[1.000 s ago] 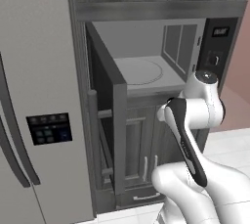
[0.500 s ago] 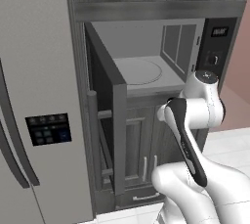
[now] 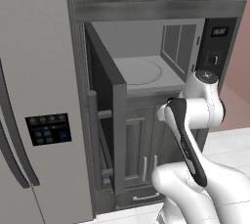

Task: Pick the mug from the counter and place it inside the microwave. Then close the microwave.

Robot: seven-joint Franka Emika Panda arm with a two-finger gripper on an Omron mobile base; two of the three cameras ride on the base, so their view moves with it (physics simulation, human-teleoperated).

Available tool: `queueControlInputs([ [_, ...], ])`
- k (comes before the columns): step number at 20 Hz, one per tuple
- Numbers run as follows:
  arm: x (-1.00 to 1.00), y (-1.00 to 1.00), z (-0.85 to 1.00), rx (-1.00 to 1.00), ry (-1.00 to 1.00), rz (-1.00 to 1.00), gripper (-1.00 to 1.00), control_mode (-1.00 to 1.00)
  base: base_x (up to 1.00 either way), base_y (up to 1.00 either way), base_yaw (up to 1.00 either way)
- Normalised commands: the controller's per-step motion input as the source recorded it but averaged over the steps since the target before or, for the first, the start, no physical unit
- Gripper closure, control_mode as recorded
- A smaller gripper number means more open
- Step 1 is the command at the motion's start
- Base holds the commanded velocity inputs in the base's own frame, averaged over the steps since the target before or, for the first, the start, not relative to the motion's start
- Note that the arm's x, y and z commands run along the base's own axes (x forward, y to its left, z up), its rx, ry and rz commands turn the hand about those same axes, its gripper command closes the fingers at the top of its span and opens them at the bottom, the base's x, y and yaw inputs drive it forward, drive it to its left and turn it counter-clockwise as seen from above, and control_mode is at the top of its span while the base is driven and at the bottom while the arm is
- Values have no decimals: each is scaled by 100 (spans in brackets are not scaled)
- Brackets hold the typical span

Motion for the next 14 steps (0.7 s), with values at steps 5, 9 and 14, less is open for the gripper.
queueControlInputs([
  [5, 0, 0, 0, 0, 0, 0, 100, -100, 0, 0, 0],
  [9, 0, 0, 0, 0, 0, 0, 100, -100, 0, 0, 0],
  [14, -6, 0, 0, 0, -5, 0, 100, -100, 0, 0, 0],
])
